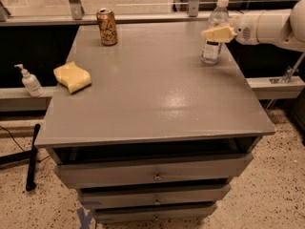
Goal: Move blue plastic bottle near sponge
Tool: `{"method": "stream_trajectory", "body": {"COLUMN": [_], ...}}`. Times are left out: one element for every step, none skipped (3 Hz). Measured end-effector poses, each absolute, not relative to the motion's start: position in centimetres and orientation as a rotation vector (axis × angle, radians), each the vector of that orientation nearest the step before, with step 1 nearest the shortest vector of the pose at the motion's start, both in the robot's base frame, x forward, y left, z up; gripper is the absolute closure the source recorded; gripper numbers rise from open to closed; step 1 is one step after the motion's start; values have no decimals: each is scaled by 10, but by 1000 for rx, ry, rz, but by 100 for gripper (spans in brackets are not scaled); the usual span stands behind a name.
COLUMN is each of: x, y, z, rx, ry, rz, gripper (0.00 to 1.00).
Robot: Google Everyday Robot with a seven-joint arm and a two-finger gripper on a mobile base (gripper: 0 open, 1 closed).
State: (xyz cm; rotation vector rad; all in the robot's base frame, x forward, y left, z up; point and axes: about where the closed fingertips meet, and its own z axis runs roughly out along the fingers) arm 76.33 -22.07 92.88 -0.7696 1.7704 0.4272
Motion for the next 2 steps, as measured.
{"method": "stream_trajectory", "body": {"x": [758,743], "y": [-211,-198], "z": [939,961], "rx": [-787,-794], "ry": [1740,1699], "rz": [460,490], "gripper": [63,86]}}
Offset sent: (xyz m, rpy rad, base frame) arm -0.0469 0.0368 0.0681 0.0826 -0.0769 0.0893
